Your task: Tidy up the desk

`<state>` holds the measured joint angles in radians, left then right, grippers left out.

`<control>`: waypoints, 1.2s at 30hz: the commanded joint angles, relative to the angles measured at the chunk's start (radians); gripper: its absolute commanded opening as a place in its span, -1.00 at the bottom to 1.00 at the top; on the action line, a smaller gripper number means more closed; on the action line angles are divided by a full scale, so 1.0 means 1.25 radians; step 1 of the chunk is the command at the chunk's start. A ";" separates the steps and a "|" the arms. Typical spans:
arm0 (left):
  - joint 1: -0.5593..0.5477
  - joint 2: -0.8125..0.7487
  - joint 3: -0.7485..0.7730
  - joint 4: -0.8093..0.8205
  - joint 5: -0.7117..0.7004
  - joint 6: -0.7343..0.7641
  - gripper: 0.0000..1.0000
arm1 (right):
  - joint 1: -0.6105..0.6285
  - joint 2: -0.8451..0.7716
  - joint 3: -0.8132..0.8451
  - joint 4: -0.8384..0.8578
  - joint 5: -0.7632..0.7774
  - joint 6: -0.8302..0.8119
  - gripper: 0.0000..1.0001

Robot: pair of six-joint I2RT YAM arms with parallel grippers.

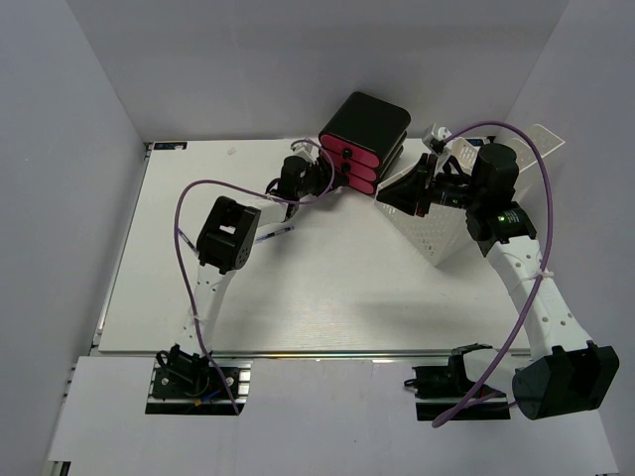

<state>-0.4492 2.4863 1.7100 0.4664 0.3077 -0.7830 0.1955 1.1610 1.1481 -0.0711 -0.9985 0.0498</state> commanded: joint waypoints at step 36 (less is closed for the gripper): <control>-0.005 0.059 0.056 0.110 0.042 -0.110 -0.16 | -0.007 -0.007 -0.005 0.027 -0.015 -0.004 -0.57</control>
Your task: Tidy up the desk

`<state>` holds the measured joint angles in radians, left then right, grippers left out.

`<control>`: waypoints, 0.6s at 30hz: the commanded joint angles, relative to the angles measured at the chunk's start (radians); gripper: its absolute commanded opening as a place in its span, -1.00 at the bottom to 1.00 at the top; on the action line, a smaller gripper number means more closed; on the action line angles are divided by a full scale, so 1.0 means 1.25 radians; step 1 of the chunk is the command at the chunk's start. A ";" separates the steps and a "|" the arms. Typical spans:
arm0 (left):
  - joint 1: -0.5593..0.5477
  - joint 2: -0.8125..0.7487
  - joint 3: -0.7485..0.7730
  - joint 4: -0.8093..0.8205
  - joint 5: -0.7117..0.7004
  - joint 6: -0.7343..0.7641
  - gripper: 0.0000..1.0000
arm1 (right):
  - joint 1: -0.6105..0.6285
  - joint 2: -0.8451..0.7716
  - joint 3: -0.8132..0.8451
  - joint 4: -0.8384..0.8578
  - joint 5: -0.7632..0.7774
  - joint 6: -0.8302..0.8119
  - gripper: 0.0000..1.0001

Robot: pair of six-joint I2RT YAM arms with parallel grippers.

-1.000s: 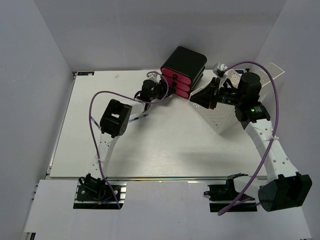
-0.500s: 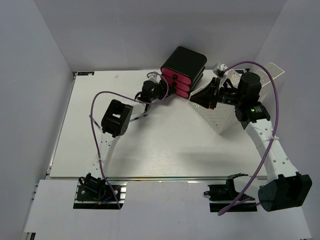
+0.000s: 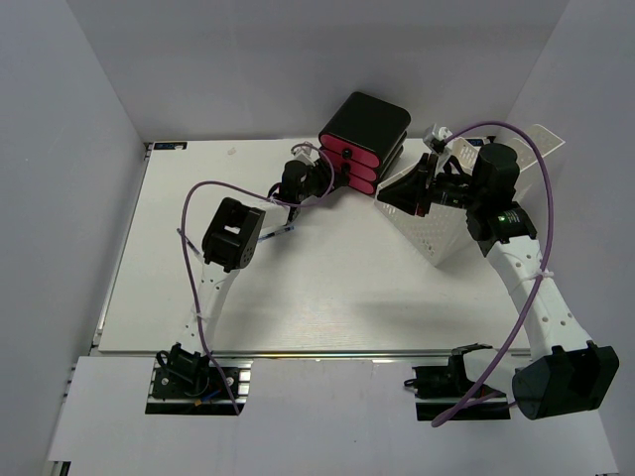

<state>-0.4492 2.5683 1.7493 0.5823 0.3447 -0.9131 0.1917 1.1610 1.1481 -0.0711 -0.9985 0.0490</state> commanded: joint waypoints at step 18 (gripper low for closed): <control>0.010 -0.118 -0.175 0.102 0.057 -0.005 -0.78 | -0.004 -0.011 -0.013 0.035 -0.020 0.002 -0.58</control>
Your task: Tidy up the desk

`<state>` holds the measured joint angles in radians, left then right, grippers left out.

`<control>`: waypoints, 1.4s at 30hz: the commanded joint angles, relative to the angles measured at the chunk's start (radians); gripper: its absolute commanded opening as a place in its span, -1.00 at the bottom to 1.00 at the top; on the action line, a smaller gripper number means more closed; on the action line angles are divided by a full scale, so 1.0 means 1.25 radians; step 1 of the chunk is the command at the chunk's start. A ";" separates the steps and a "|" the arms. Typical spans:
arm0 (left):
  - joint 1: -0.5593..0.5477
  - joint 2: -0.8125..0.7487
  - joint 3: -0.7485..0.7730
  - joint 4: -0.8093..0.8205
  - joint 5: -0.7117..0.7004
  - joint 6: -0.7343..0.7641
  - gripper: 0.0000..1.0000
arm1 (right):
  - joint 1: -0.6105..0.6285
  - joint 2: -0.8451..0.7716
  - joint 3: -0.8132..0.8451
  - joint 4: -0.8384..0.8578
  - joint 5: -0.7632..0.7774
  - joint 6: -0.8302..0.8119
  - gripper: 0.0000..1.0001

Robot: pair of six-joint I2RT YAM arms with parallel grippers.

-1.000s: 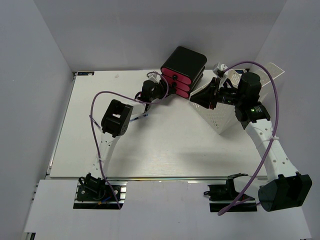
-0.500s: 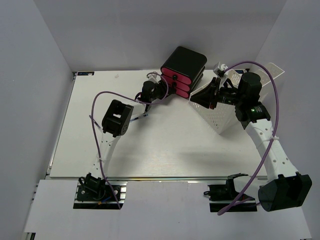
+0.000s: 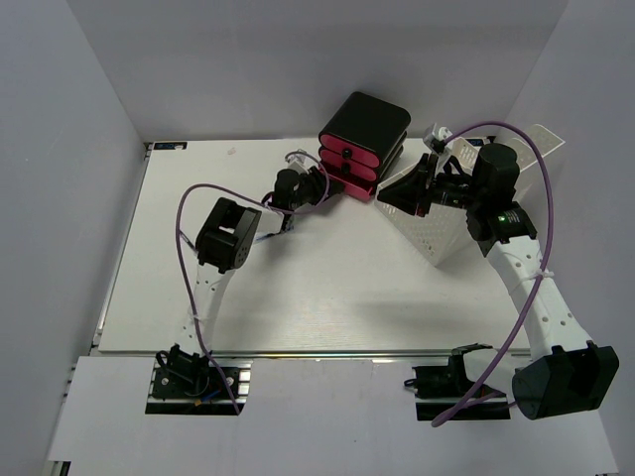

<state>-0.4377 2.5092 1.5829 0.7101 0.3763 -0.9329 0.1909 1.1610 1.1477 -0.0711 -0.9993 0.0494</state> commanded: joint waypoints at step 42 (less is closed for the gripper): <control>0.008 -0.390 -0.237 -0.282 0.006 0.196 0.10 | -0.004 -0.012 -0.024 0.048 -0.030 0.006 -0.54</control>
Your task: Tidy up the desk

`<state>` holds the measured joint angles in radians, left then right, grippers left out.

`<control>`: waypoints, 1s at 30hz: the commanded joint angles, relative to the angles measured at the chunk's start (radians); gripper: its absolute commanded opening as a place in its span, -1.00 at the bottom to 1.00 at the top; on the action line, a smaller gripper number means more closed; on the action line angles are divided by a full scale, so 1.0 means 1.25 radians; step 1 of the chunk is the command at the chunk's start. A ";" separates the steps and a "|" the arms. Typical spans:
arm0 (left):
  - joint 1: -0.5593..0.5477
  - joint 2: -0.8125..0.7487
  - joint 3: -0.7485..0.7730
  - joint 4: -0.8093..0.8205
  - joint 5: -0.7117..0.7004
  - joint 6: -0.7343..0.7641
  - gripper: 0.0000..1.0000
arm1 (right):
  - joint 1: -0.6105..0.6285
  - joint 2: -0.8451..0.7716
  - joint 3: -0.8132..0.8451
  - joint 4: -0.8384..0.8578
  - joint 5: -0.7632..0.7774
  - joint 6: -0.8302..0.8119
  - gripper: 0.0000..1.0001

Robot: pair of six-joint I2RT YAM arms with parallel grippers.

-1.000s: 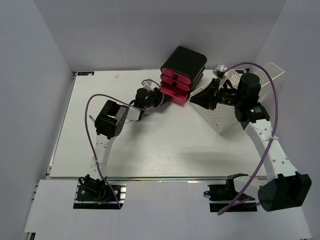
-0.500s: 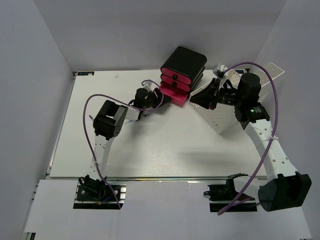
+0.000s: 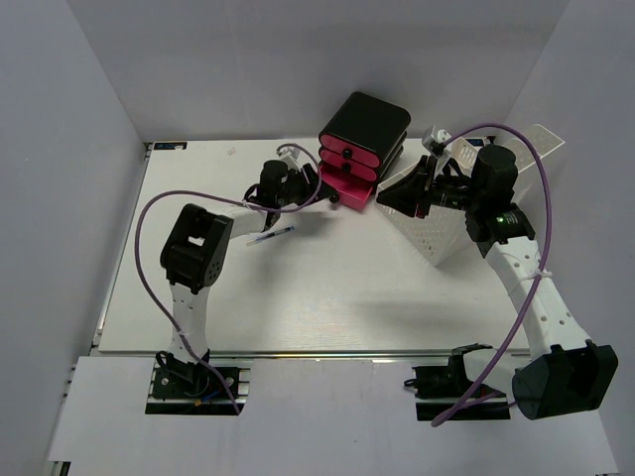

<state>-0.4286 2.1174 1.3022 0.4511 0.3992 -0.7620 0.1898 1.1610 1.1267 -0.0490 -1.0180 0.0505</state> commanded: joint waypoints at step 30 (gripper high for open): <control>0.066 0.141 0.509 -0.757 -0.307 0.710 -0.07 | -0.006 0.001 -0.008 0.029 -0.013 -0.004 -0.54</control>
<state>-0.3416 2.3199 1.8977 -0.4519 0.0391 0.0772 0.1890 1.1603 1.1141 -0.0486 -1.0210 0.0494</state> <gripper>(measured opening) 0.463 0.230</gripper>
